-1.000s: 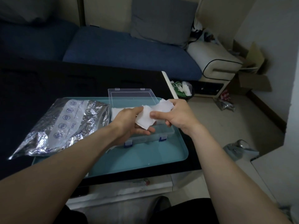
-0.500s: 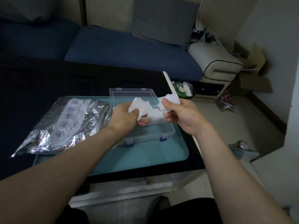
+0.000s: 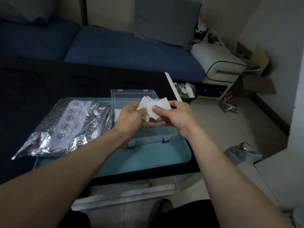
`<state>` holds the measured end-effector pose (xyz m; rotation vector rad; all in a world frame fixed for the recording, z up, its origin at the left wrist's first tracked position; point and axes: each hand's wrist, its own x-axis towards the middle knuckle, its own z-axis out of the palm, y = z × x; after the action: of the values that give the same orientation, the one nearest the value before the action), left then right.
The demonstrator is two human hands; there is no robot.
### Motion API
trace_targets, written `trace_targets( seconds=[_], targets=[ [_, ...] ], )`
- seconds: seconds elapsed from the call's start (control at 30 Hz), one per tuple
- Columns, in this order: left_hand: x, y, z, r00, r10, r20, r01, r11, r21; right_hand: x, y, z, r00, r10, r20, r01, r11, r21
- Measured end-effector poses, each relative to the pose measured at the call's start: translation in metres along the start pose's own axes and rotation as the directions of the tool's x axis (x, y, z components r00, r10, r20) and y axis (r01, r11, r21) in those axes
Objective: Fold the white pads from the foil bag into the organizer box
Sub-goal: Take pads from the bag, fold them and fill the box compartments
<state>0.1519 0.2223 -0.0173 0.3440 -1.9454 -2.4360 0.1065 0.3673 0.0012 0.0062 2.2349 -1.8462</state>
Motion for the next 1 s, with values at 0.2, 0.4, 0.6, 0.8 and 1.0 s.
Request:
trace_targets(
  seconds=[0.2,0.4,0.6,0.8,1.0],
  targets=[
    [0.0,0.009,-0.004,0.992,-0.103,0.078,0.118,0.969,-0.216,0.003,-0.004,-0.014,0.996,-0.083,-0.017,0.081,0.99,-0.117],
    [0.001,0.008,-0.005,0.994,-0.109,-0.019,0.107,0.99,-0.094,0.002,-0.009,-0.038,0.971,-0.115,0.211,0.138,0.986,-0.095],
    [0.0,0.004,-0.003,0.977,-0.163,0.139,0.162,0.987,0.017,0.004,-0.002,-0.029,0.95,-0.185,0.252,0.252,0.931,-0.265],
    [-0.003,0.011,-0.006,0.874,-0.246,0.419,0.326,0.937,-0.128,0.012,0.007,-0.011,0.939,-0.327,0.106,0.341,0.849,-0.403],
    [0.004,0.007,-0.008,0.868,-0.295,0.399,0.397,0.895,-0.202,-0.002,-0.001,0.0,0.874,-0.3,0.382,0.472,0.712,-0.52]
  ],
)
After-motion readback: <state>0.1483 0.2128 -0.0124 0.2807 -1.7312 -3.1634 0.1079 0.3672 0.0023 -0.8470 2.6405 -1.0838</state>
